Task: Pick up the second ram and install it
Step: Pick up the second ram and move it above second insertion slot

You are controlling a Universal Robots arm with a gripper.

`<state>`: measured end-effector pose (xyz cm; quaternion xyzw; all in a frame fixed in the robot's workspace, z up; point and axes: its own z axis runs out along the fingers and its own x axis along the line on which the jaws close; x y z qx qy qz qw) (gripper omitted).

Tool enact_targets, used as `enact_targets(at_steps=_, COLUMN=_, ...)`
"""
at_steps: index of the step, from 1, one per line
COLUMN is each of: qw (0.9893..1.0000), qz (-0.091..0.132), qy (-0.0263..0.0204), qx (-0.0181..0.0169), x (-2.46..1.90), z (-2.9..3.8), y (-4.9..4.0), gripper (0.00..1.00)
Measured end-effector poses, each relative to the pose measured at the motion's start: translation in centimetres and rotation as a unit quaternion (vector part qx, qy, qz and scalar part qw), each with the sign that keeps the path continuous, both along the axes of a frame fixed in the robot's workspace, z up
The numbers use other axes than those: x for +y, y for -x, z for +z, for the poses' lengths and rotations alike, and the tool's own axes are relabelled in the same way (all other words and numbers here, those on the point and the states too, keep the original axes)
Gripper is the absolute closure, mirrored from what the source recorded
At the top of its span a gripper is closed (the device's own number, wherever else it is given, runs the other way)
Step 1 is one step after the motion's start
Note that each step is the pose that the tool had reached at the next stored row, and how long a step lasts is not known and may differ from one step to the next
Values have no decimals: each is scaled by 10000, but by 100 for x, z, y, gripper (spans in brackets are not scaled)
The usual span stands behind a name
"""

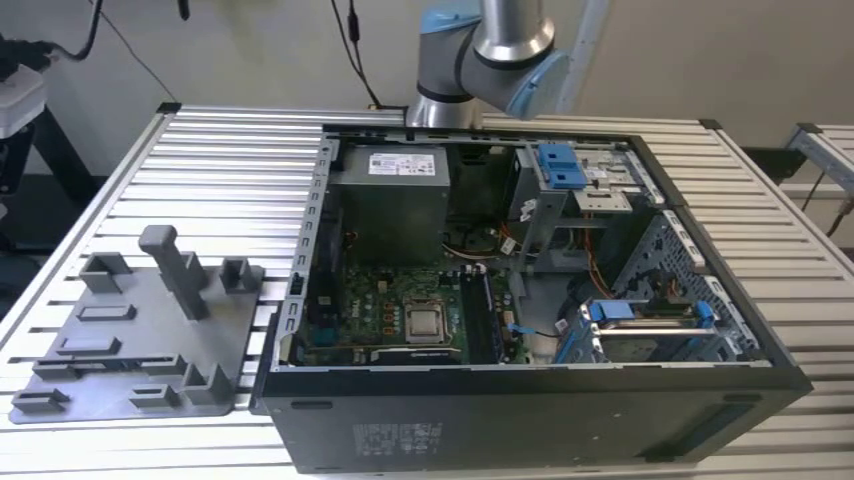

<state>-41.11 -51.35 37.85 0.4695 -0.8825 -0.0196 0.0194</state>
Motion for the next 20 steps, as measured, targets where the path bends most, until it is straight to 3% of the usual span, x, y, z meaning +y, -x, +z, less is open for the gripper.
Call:
enact_targets(at_steps=3, qw=9996, qz=272, qy=0, qx=0, x=0, z=0, y=0, gripper=89)
enact_targets(at_steps=6, qw=9985, qz=541, qy=0, qx=0, x=0, z=0, y=0, gripper=89)
enact_targets(at_steps=11, qw=9950, qz=1000, qy=1, qx=-3, x=0, z=0, y=0, gripper=89)
enact_targets(at_steps=14, qw=9921, qz=1255, qy=6, qx=-52, x=1, z=1, y=0, gripper=89)
enact_targets(at_steps=18, qw=9883, qz=1517, qy=20, qx=-175, x=0, z=-2, y=0, gripper=89)
enact_targets(at_steps=20, qw=9859, qz=1664, qy=21, qx=-195, x=0, z=-5, y=-1, gripper=89)
